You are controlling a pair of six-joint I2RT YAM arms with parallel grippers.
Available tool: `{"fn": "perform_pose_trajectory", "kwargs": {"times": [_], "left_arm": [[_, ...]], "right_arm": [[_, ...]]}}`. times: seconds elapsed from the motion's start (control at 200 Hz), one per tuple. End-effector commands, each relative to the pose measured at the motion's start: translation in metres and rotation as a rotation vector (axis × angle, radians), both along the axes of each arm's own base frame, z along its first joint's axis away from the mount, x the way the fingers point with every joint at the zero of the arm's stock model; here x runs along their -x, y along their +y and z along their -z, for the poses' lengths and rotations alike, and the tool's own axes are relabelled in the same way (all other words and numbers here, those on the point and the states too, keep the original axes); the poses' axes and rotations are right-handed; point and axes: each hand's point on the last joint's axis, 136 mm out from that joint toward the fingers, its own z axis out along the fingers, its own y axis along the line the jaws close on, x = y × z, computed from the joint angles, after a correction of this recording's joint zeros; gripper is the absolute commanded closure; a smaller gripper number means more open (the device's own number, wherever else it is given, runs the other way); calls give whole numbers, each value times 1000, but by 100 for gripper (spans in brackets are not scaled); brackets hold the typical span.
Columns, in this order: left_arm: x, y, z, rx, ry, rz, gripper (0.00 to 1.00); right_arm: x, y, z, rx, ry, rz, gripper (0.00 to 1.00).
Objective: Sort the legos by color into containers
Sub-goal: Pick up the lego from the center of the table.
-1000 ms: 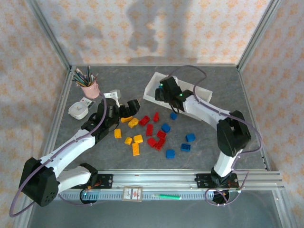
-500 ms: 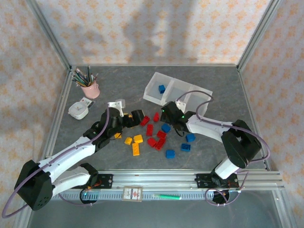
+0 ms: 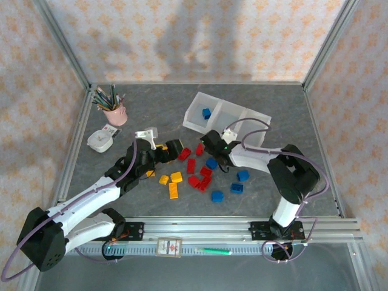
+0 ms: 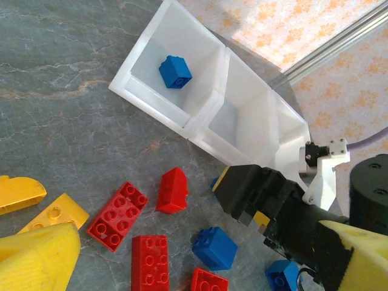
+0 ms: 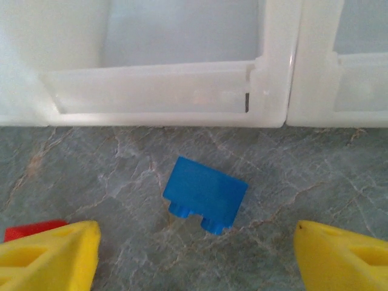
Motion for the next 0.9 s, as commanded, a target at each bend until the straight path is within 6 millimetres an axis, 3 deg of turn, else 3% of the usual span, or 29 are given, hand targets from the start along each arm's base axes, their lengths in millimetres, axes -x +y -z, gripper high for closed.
{"fn": "perform_pose_trajectory", "kwargs": {"times": [0.0,0.556,0.896], "left_arm": [[0,1,-6,8,-31,-12,1],[-4,0,-6,-6,-33,-18,1],[-4,1,-5,-5,-29,-20,1]], "right_arm": [[-17,-7,-9,43,-63,88,21],[-40,-14,18,81,-28,116,42],[-39,-14,17,117,-28,75,62]]}}
